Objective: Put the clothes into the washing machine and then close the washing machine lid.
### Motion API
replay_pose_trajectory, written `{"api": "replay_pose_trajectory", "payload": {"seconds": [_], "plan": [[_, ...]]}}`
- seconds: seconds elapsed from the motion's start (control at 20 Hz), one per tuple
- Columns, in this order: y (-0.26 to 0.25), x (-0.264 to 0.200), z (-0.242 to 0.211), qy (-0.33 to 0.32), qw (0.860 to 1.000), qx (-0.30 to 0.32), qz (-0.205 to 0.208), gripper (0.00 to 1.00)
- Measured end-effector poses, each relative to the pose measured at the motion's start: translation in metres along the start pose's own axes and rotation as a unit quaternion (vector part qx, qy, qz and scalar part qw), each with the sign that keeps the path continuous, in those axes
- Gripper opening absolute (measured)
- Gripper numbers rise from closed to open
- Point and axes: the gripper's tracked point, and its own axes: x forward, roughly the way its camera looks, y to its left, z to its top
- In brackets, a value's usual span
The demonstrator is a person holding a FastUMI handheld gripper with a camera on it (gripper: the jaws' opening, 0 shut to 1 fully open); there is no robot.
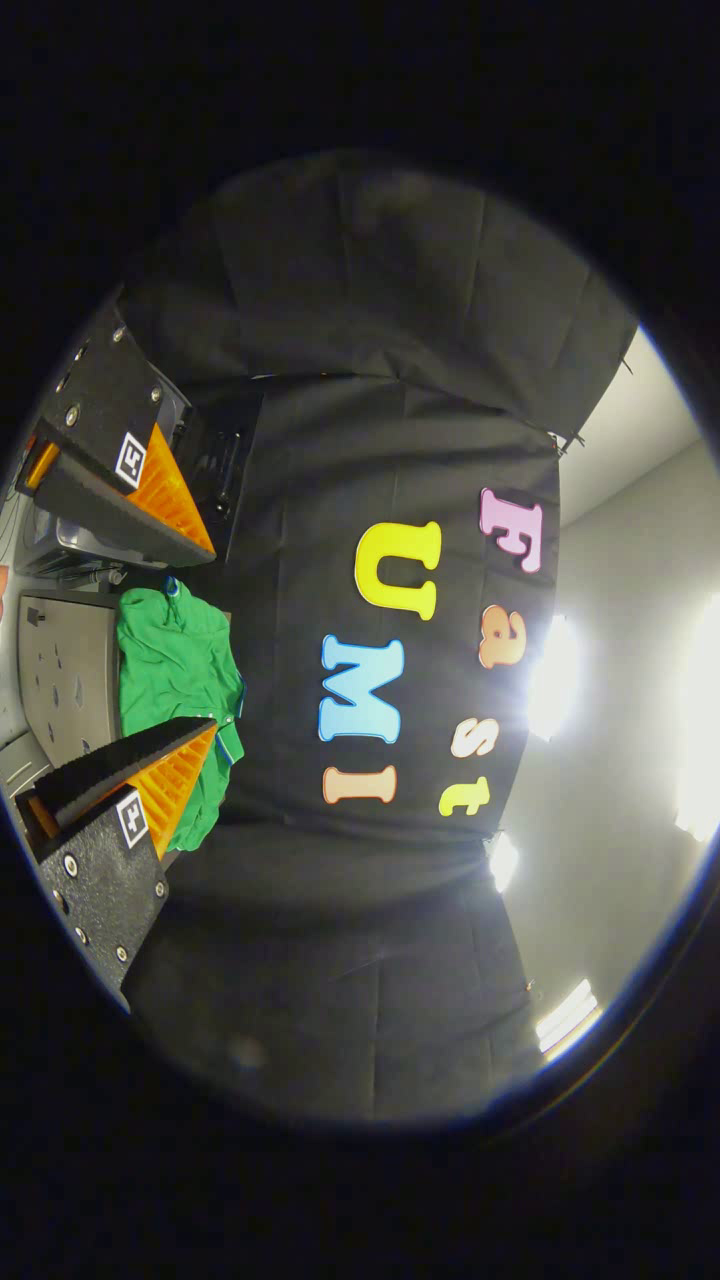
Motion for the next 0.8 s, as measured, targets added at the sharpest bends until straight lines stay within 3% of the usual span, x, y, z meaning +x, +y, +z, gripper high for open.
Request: {"api": "replay_pose_trajectory", "payload": {"seconds": [0.35,0.8], "plan": [[-0.053,0.105,-0.016,0.049,0.998,0.039,-0.020,0.94],[-0.091,0.202,-0.080,0.125,0.989,0.067,-0.032,0.94]]}}
